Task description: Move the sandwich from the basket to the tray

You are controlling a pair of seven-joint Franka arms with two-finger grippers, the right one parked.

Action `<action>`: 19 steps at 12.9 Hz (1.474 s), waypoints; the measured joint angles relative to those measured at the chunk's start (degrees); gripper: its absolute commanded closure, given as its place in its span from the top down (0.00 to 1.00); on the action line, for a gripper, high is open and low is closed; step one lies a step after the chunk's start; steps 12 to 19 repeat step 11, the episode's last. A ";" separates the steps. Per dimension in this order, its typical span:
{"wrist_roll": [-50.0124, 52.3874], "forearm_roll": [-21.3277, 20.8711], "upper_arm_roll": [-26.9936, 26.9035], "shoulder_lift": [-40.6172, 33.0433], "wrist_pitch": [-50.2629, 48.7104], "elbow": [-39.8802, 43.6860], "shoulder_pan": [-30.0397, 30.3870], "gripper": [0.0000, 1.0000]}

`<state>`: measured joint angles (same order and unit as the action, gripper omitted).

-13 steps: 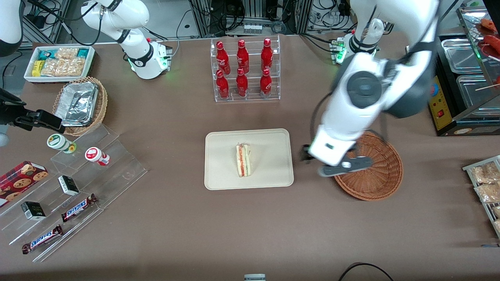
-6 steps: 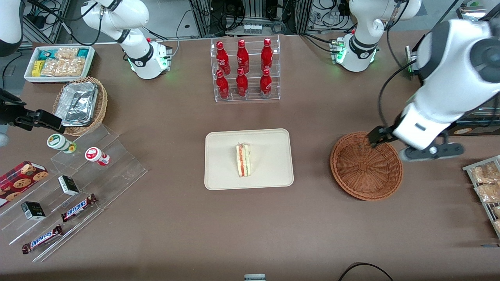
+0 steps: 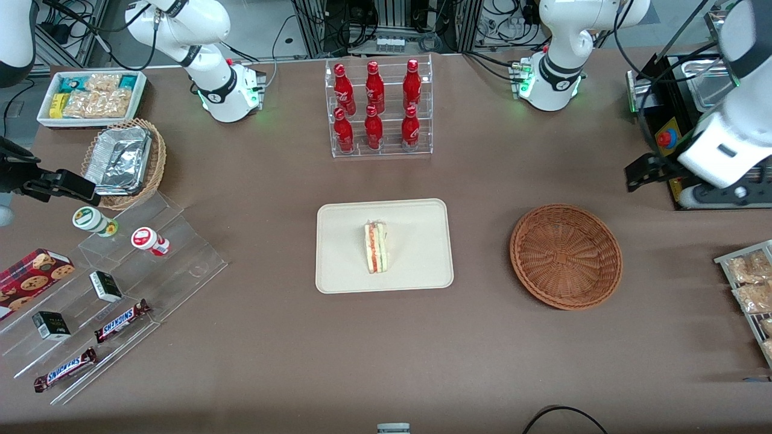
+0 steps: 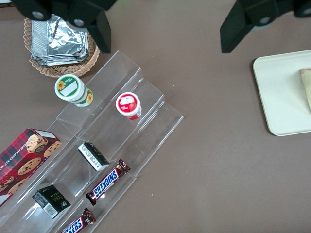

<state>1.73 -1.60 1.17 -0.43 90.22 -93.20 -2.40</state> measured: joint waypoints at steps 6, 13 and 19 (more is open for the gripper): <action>-1.07 0.04 -0.22 -1.51 -0.35 0.47 1.85 1.00; -1.23 0.04 0.14 -0.82 -0.33 0.93 1.80 1.00; -1.23 0.04 0.14 -0.82 -0.33 0.93 1.80 1.00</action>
